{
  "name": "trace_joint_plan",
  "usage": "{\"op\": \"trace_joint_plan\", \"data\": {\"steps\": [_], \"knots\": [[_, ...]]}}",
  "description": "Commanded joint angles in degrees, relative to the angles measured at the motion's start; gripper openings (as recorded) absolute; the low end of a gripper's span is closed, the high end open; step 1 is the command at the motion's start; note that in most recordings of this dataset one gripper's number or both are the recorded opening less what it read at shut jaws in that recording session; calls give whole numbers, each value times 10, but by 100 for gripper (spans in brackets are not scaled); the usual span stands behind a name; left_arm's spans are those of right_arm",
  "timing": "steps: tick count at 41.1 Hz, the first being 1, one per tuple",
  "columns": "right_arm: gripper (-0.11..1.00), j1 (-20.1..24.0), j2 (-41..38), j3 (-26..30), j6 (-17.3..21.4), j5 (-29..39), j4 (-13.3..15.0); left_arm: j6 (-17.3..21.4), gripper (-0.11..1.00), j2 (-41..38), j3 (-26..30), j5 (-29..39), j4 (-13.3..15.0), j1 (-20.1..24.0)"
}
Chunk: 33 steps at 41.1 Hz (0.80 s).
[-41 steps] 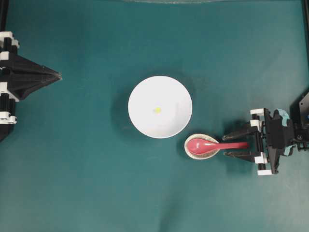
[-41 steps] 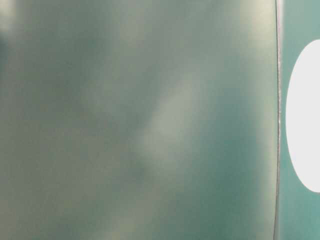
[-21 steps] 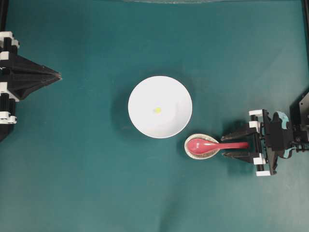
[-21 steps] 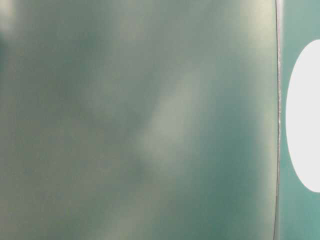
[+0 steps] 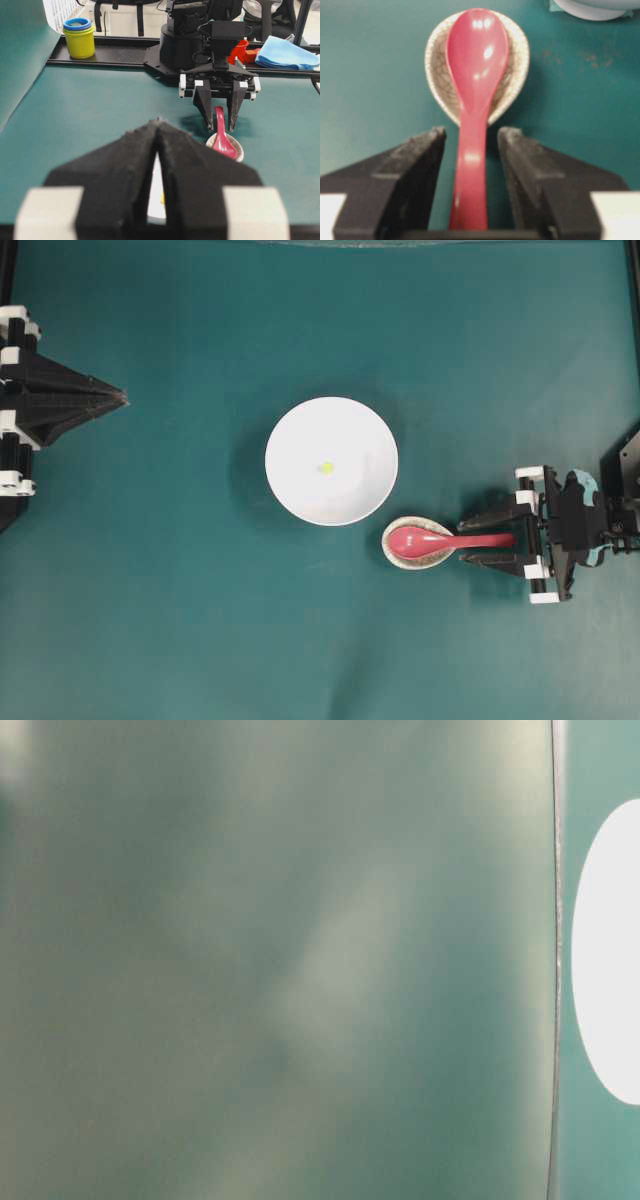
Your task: Scoop the yellow hexagonal prism block from the bowl with a spoon using the right arm.
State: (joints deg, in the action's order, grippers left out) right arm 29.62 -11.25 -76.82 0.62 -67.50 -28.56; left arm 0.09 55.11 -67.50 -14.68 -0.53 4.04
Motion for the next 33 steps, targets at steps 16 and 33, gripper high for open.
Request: {"op": "trace_joint_plan", "data": {"steps": [16,33], "knots": [[46,3,6,1,1,-14,-5,0,5,-5,15,-3,0,0],[36,4,7,0,0,-14,-4,1,5,-6,14,-2,-1,0]]}}
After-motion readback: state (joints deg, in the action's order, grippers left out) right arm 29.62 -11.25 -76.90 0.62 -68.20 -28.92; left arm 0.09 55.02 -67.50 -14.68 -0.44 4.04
